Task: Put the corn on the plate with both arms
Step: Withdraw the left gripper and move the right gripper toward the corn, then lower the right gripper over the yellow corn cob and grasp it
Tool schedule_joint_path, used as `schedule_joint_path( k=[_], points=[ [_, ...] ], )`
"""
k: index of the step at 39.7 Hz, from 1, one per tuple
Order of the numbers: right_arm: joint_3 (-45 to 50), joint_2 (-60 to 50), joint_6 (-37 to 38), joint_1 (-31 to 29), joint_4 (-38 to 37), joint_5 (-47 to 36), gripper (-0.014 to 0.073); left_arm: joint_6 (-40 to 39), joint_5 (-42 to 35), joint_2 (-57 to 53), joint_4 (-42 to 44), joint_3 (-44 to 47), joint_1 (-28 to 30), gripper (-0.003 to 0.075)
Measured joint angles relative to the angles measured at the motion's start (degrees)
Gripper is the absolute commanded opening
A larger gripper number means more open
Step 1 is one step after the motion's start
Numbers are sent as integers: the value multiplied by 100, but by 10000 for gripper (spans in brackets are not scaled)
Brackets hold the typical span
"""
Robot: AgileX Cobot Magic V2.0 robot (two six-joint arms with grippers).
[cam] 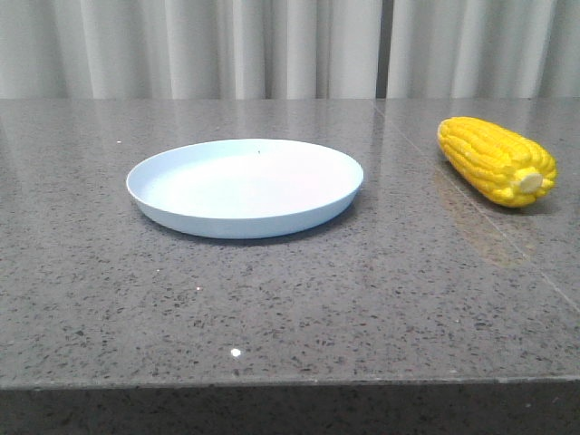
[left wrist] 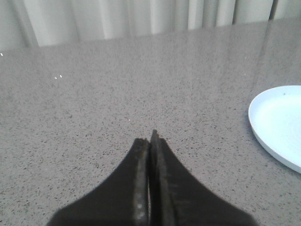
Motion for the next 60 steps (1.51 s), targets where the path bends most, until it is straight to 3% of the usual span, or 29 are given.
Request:
schedule_joint_path(
  k=[10,23,29,45,60],
  points=[
    [0,0,0,0,0,0,602,0,-4,-1246,0,334,0,-20],
    [-93,181,0,0,144,0,602,0,15,-1361,0,347,0,-20],
    [-636,1215,0,0,201,88,602,0,28,-1361,0,347,0,-20],
    [-2760,4677,0,212,917,1236,602,0,28,-1361,0,347,0,-20],
    [-3378,6634,0,779,1032,1252,601,0,28,-1361,0,347,0,-20]
  ],
)
